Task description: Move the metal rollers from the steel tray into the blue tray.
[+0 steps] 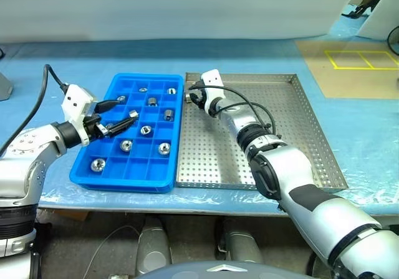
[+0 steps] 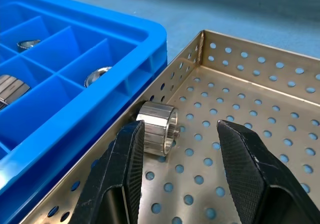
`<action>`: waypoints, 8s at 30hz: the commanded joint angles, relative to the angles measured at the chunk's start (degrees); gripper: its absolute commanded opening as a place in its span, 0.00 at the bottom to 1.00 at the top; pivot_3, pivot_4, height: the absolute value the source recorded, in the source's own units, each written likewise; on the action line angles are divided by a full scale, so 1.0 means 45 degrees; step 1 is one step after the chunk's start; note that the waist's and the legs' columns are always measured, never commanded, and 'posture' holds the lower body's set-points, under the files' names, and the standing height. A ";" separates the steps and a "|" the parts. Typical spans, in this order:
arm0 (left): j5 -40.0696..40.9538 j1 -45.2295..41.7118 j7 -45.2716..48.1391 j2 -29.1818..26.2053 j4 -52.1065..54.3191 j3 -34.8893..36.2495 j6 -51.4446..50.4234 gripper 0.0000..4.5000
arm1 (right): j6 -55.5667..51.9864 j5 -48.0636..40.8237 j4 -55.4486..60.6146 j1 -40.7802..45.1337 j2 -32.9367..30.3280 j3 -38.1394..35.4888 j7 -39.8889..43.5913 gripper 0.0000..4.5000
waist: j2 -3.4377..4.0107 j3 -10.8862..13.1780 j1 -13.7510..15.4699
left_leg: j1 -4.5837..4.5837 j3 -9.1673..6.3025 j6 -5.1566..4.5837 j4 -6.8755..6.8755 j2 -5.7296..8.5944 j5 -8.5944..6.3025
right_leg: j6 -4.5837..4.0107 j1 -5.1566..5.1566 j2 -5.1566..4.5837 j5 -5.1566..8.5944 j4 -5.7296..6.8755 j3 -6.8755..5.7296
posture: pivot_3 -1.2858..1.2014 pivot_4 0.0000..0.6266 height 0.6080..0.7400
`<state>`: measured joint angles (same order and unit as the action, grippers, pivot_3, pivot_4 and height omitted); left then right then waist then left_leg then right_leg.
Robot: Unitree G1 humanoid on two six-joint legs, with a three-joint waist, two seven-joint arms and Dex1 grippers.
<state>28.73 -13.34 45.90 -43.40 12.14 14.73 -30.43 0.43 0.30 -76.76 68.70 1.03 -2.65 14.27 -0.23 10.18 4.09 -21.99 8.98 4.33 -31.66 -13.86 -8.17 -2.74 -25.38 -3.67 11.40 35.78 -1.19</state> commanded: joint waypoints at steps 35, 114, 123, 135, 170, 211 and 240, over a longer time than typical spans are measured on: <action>-0.0100 -0.0043 -0.1422 0.1185 0.1684 -0.1062 -0.0501 0.90 | 0.0081 0.0989 -0.0108 0.0509 0.0871 -0.0301 -0.1334 0.01 | 0.0001 0.0001 0.0003 | -0.0006 -0.0028 0.0006 0.0000 0.0005 0.0004 | 0.0000 0.0001 0.0004 0.0000 0.0000 -0.0011 | 0.57 0.24 1.00; -0.0862 -0.1179 -0.1020 0.1456 0.0377 -0.1556 0.0232 0.90 | -0.0126 0.1691 -0.0175 0.0238 0.0526 -0.0545 -0.1664 0.51 | 0.0003 0.0002 -0.0003 | -0.0010 -0.0038 0.0008 0.0001 0.0009 0.0005 | 0.0000 0.0001 0.0003 0.0000 -0.0002 -0.0014 | 0.55 0.24 1.00; -0.0838 -0.0947 -0.1153 0.1487 0.0635 -0.1490 0.0123 0.90 | 0.0086 0.1642 -0.0149 0.0370 0.0934 -0.0669 -0.1251 0.51 | 0.0003 0.0002 0.0007 | -0.0011 -0.0038 0.0007 0.0002 0.0009 0.0004 | 0.0000 0.0001 0.0002 0.0000 -0.0003 -0.0015 | 0.56 0.24 1.00; -0.0870 -0.0586 -0.1428 0.1507 0.0919 -0.1416 0.0138 0.90 | 0.0241 0.1797 -0.0159 0.0510 0.1090 -0.0575 -0.1503 0.51 | 0.0004 0.0002 0.0003 | -0.0009 -0.0039 0.0008 0.0003 0.0008 0.0004 | 0.0000 0.0001 0.0003 0.0000 -0.0003 -0.0015 | 0.57 0.24 1.00; -0.0366 -0.0976 -0.0687 0.2076 0.0651 -0.1937 0.0031 0.90 | -0.1090 -0.0874 0.7102 -0.2718 -0.1122 -0.0406 0.4722 0.00 | 0.0006 0.0003 0.0030 | -0.0015 -0.0041 0.0000 0.0002 0.0010 0.0002 | 0.0001 0.0012 0.0005 -0.0001 -0.0015 -0.0016 | 0.53 0.24 1.00; -0.0565 -0.1549 0.1647 0.1946 -0.0934 -0.2560 0.0695 0.90 | -0.8986 -0.4577 2.0186 -0.9893 -0.6813 0.0674 0.6428 0.00 | 0.0019 -0.0007 -0.0413 | 0.0152 -0.0021 -0.0008 0.0100 0.0042 -0.0005 | 0.0051 0.0115 0.0096 -0.0005 -0.0145 0.0133 | 0.46 0.24 1.00; -0.0861 -0.1634 0.0457 0.2116 -0.1103 -0.2353 0.1150 1.00 | -0.7542 -0.3883 1.7296 -0.7480 -0.5939 0.2287 0.7228 0.99 | 0.0019 -0.0007 -0.0336 | 0.0154 -0.0023 0.0001 0.0087 0.0041 0.0001 | 0.0036 0.0116 0.0092 -0.0013 -0.0117 0.0128 | 0.49 0.24 1.00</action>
<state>25.02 -19.77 48.16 -33.42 6.60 2.90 -26.56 -35.53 -17.11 0.47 33.32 -26.28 7.37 46.00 -0.15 10.14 2.58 -21.31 8.87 4.34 -31.27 -13.68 -8.17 -2.59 -24.86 -3.26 11.34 35.26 -0.62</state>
